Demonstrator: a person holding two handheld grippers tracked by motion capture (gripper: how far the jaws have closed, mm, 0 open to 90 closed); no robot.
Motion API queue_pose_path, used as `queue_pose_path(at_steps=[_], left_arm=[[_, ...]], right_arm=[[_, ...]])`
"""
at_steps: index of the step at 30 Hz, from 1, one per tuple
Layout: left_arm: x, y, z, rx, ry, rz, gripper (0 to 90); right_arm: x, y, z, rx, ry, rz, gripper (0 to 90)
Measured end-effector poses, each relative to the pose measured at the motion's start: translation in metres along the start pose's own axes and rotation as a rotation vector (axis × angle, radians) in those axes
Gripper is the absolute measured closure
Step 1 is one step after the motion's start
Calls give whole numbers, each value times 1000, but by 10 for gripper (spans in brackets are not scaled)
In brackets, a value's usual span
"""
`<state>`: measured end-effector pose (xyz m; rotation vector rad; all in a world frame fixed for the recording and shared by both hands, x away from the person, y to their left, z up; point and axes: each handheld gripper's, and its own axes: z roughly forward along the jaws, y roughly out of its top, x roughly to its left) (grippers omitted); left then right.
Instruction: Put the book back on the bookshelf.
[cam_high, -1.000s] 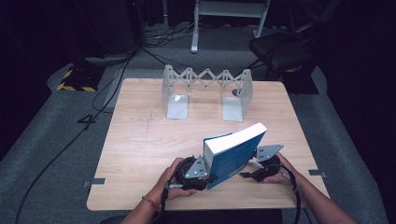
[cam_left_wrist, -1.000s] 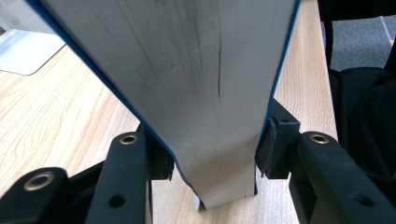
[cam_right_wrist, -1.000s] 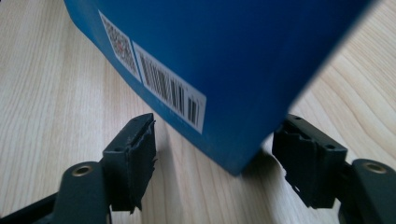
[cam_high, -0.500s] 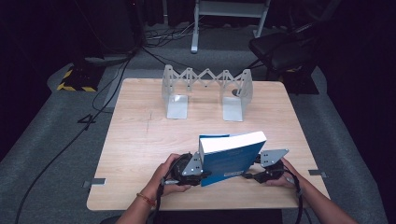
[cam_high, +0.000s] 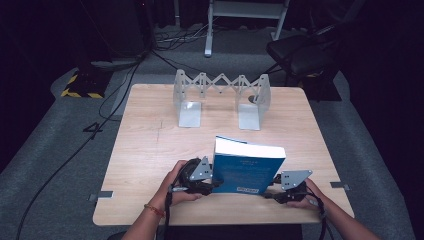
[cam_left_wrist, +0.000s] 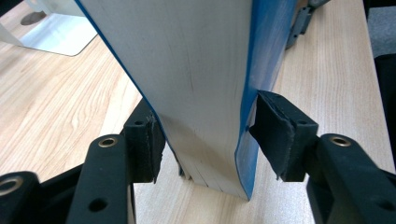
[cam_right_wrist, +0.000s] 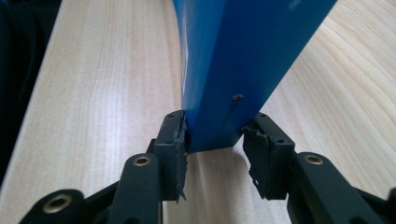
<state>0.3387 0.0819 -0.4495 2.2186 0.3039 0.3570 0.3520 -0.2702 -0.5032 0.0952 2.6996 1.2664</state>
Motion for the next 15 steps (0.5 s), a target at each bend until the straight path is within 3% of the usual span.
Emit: queue_pose_path(at_steps=[5, 6, 10, 15], left_arm=[[0, 0, -2, -11, 33, -14, 412], [1, -1, -4, -31, 46, -34, 410], [3, -2, -6, -46, 38, -55, 430], [4, -3, -7, -58, 13, -68, 437]], right_arm=[[3, 0, -1, 0, 8, 4, 607], [3, 1, -2, -4, 10, 8, 605], [3, 8, -5, -53, 9, 42, 584], [6, 15, -7, -63, -21, 23, 581]])
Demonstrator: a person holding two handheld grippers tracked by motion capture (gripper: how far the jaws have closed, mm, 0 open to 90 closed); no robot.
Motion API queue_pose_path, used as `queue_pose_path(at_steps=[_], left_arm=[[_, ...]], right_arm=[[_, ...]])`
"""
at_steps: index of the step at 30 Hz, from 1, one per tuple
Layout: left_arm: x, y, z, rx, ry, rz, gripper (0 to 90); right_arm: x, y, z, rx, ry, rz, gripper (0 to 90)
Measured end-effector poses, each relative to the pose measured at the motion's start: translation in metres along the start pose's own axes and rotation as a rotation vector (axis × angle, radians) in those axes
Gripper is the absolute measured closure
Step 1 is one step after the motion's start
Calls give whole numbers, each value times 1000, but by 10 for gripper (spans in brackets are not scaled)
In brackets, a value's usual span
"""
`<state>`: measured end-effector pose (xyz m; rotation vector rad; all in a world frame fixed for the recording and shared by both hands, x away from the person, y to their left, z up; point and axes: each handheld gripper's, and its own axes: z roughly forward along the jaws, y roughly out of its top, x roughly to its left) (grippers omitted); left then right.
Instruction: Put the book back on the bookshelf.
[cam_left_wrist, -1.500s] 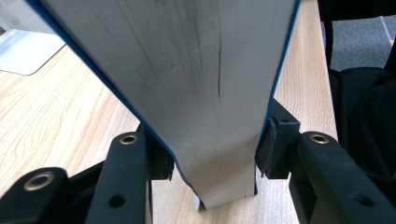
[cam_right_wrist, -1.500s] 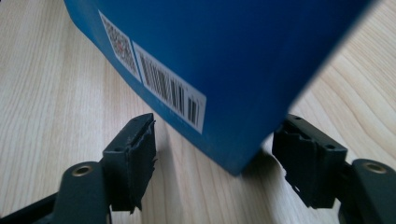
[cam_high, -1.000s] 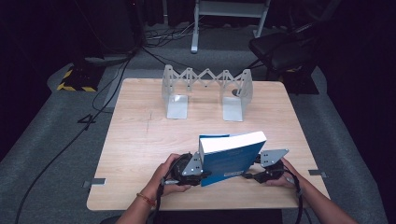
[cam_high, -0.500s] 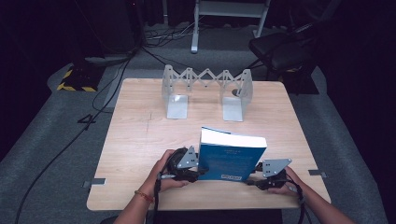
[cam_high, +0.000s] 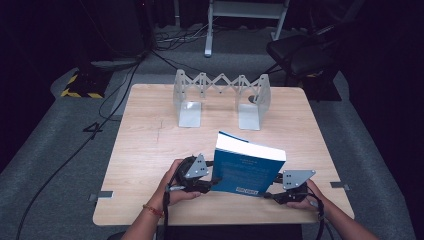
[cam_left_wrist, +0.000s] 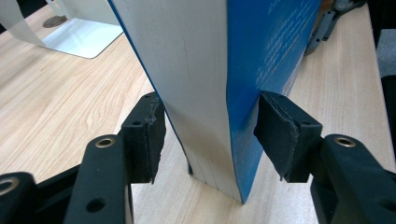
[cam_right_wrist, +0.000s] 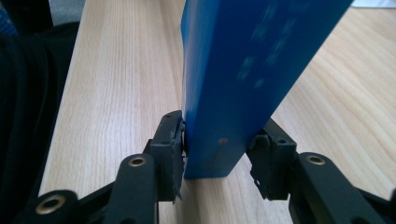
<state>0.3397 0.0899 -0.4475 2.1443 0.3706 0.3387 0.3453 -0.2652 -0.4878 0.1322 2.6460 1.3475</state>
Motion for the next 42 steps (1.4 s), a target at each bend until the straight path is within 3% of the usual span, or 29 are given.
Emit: queue_pose_path(at_steps=[8, 14, 20, 26, 28, 34, 42], left_arm=[[-3, 0, 2, -7, 12, 3, 421], [-7, -1, 5, -29, 46, -21, 425], [-10, 1, 8, -34, 68, -31, 414], [-12, 4, 14, -46, 124, -37, 403], [-12, 5, 16, -49, 130, -40, 403], [-12, 8, 23, -60, 136, -43, 397], [-11, 15, 34, -64, 158, -24, 390]], right_arm=[[3, 23, -14, -127, -24, 7, 568], [4, 31, -23, -173, -49, 23, 577], [8, 38, -29, -190, -69, 21, 586], [10, 41, -34, -188, -100, 11, 582], [9, 42, -38, -210, -106, 30, 581], [10, 51, -53, -243, -140, 26, 576], [9, 65, -64, -251, -187, 17, 564]])
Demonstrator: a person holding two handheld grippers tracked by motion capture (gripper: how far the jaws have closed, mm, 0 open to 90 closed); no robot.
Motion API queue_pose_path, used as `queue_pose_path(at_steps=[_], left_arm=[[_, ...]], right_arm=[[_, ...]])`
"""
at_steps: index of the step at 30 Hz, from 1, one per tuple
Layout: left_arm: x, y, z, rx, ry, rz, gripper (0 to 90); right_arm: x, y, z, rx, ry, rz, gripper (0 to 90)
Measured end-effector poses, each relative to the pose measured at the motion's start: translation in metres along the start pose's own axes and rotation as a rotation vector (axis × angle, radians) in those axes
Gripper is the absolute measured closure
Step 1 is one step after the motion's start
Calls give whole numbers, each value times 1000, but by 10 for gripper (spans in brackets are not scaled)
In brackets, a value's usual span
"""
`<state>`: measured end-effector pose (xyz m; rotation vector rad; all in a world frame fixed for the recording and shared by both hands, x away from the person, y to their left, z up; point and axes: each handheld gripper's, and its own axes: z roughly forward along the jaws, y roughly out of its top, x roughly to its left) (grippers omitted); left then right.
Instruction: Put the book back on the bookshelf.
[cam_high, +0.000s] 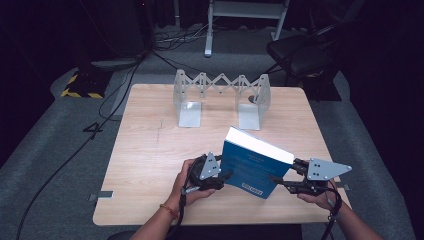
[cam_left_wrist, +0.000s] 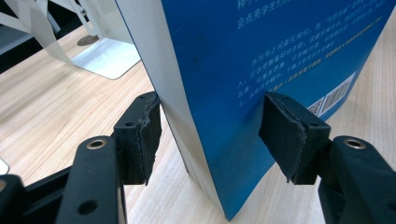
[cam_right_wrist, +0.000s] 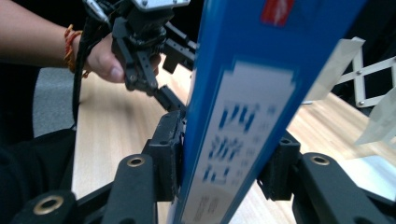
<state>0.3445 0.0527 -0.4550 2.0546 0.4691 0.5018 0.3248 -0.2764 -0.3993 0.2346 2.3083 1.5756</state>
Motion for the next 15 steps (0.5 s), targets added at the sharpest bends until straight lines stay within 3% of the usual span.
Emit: queue_pose_path(at_steps=[2, 4, 6, 11, 15], left_arm=[[-1, 1, 2, 0, 19, 8, 385], [-3, 4, 3, -26, 77, 24, 475], [5, 8, 6, -80, 58, -53, 538], [7, 12, 14, -92, 44, -58, 510], [7, 13, 18, -95, 48, -57, 475]], right_arm=[[-1, 3, 0, 2, -13, -7, 563], [-1, 5, 1, 9, -20, -26, 548], [0, 8, 2, 25, -49, -36, 540], [-7, 5, -1, 26, -81, 7, 543], [-5, 7, -1, 36, -94, -32, 559]])
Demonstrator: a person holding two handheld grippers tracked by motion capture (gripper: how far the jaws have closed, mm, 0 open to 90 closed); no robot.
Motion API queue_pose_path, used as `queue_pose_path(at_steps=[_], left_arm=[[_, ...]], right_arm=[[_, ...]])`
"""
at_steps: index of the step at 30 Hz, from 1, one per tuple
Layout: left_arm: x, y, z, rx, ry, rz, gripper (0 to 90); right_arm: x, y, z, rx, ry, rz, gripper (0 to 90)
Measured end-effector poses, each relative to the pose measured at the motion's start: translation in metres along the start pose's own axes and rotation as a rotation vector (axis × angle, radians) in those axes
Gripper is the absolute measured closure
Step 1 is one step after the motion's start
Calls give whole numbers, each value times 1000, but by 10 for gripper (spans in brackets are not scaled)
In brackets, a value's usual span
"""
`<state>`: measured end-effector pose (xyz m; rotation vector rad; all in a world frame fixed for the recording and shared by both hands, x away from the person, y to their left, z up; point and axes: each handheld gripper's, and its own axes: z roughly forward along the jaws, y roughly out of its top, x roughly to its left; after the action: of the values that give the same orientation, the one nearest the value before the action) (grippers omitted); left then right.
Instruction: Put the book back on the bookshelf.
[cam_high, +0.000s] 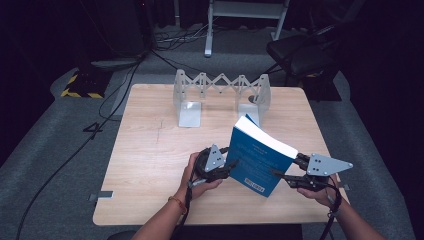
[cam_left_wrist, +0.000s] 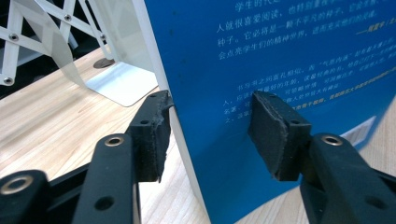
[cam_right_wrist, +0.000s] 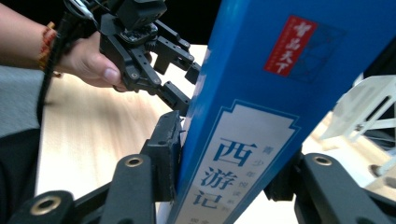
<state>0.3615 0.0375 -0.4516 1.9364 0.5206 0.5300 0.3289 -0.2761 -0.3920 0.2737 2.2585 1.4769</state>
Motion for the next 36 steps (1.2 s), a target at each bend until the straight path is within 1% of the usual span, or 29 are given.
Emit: queue_pose_path(at_steps=[2, 4, 5, 6, 11, 17, 21, 23, 27, 28, 30, 32, 33, 34, 36], left_arm=[[2, 2, 4, 4, -1, -5, 471], [2, 3, 9, -1, 15, 3, 468], [2, 3, 9, -1, 15, 3, 467], [4, 4, 14, -8, 12, -7, 467], [6, 10, 27, -8, 12, 6, 460], [8, 17, 43, -24, -4, -23, 442], [7, 21, 51, -32, -18, -43, 418], [6, 22, 53, -30, -19, -43, 405], [8, 21, 51, -25, -38, -52, 405], [8, 21, 50, -21, -40, -51, 407], [8, 21, 48, -17, -43, -53, 408], [8, 21, 46, -13, -47, -47, 409], [8, 21, 46, -13, -47, -47, 411], [8, 21, 44, -8, -53, -52, 413], [9, 20, 42, -7, -55, -49, 411]], right_arm=[[1, 1, 1, 0, -13, 3, 563], [0, 1, 1, 1, -36, -2, 568], [0, 1, 1, 1, -36, -2, 568], [-1, 1, 1, 3, -43, 3, 568], [-9, -3, -3, 6, -73, 11, 568], [-18, -8, -8, 7, -109, 20, 566], [-24, -14, -14, 2, -124, 45, 564], [-26, -15, -16, 2, -131, 43, 562], [-26, -14, -16, 9, -124, 46, 558], [-26, -13, -16, -1, -127, 49, 558], [-27, -9, -17, -11, -134, 61, 558], [-27, -2, -18, -33, -141, 68, 558], [-28, 1, -18, -32, -139, 74, 557], [-29, 5, -17, -26, -143, 68, 556], [-29, 6, -17, -27, -143, 67, 556]])
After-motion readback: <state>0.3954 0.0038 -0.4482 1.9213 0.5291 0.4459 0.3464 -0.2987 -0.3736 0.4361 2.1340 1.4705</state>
